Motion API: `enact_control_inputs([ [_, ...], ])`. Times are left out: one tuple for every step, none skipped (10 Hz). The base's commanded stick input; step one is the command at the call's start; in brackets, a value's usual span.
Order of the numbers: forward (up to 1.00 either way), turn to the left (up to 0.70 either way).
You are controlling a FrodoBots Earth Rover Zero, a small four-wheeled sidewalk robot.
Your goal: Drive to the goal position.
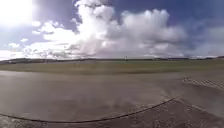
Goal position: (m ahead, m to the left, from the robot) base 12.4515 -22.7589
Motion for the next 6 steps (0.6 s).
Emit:
enact_control_inputs([
  [0.85,-0.34],
  [0.85,-0.34],
  [0.85,-0.34],
  [0.85,-0.34],
  [0.85,-0.34],
  [0.85,-0.34],
])
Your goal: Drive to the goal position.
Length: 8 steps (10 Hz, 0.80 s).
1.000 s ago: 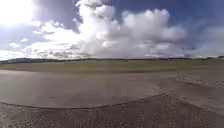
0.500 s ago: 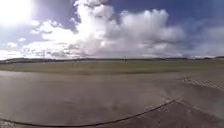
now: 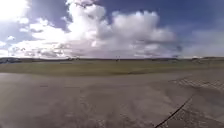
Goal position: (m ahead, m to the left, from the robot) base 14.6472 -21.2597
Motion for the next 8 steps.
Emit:
enact_control_inputs([
  [0.85,-0.34],
  [0.85,-0.32],
  [0.85,-0.16],
  [0.85,0.00],
  [0.85,0.00],
  [0.85,0.00],
  [0.85,0.00],
  [0.85,0.00],
])
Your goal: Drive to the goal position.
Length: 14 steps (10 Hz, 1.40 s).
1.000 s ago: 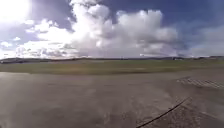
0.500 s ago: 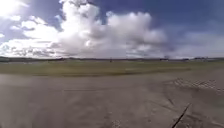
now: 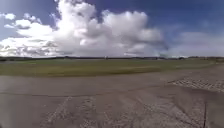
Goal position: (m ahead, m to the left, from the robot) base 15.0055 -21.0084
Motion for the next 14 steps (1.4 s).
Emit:
enact_control_inputs([
  [0.85,0.00],
  [0.85,0.00],
  [0.85,0.00],
  [0.85,0.00],
  [0.85,0.00],
  [0.85,0.00],
  [0.85,-0.10],
  [0.85,-0.21],
  [0.85,-0.34],
  [0.85,-0.34],
  [0.85,-0.34],
  [0.85,-0.34],
  [0.85,-0.34],
  [0.85,-0.34],
])
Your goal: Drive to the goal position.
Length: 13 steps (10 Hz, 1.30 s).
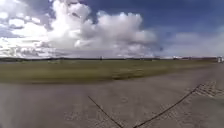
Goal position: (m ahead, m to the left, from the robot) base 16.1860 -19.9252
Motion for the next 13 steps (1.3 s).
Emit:
enact_control_inputs([
  [0.85,-0.34],
  [0.85,-0.34],
  [0.85,-0.34],
  [0.85,-0.34],
  [0.85,-0.34],
  [0.85,-0.34],
  [0.85,-0.34],
  [0.85,-0.34],
  [0.85,-0.34],
  [0.85,-0.34],
  [0.85,-0.34],
  [0.85,-0.34],
  [0.85,-0.34],
])
